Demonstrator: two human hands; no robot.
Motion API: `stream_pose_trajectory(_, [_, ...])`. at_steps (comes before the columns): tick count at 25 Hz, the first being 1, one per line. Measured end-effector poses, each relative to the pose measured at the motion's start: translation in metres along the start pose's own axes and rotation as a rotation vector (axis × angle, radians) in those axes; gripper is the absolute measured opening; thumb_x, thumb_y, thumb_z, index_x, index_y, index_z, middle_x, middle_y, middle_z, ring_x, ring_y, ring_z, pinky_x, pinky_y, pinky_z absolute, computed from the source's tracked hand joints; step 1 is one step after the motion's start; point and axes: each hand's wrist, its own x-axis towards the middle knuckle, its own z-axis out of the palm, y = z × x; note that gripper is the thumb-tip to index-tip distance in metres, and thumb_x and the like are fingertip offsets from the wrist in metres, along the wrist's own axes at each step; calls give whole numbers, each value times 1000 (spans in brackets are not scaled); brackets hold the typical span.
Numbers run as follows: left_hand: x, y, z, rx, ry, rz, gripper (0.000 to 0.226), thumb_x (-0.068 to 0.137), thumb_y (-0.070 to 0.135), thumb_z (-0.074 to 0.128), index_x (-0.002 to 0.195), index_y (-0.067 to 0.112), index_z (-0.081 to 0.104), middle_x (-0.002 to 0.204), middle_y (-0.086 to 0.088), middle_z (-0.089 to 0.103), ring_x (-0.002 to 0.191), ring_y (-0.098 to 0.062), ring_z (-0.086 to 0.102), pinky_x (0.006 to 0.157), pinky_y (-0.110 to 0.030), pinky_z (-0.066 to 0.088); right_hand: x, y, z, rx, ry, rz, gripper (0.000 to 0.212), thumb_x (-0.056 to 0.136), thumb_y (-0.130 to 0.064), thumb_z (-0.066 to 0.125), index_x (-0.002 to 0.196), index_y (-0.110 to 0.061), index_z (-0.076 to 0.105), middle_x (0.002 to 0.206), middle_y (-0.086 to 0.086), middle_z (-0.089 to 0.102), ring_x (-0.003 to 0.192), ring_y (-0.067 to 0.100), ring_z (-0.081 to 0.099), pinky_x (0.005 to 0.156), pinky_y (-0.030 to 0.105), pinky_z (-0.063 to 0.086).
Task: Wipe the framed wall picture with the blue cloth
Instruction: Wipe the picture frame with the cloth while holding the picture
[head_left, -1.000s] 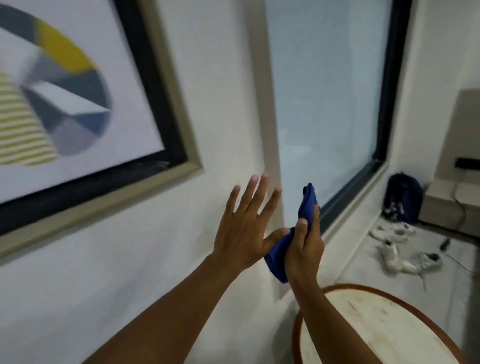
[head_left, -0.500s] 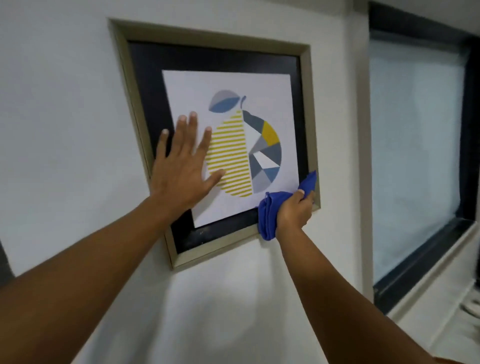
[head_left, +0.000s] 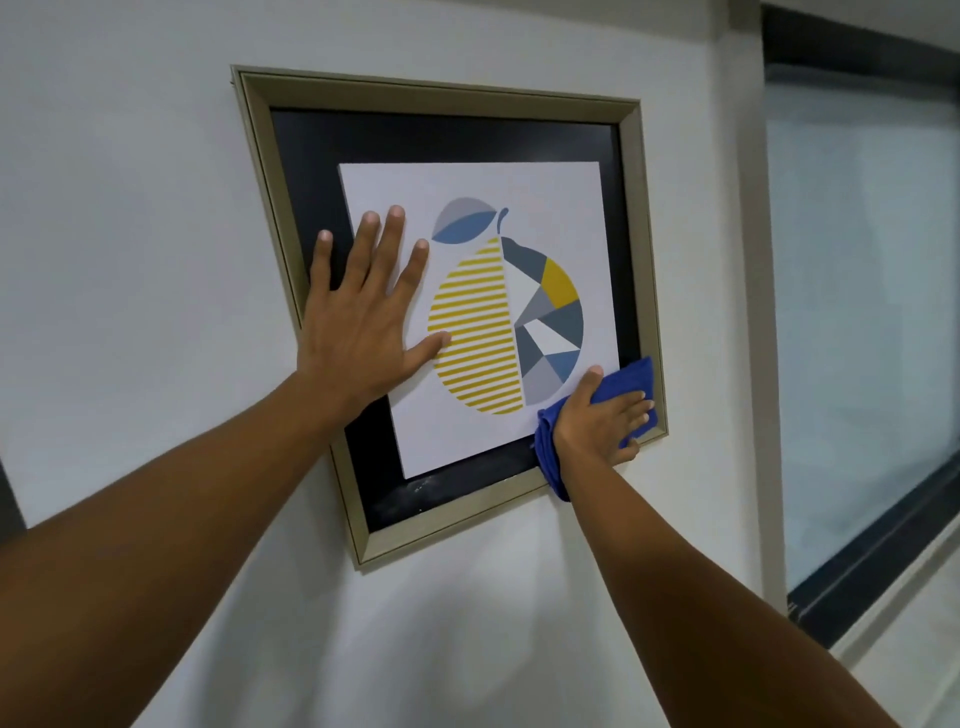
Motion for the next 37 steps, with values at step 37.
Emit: stream_pose_trajectory(37, [-13,-3,-7,34,-75,52,96,86,80,15,158,21,-8,167,-13,-16,153,-37,-13,122,-61,3,-152,-21,3,-27,-210,56,108,77,-80,6,153,-6,-11,165,9,-11,152,23,-10,120,45,1])
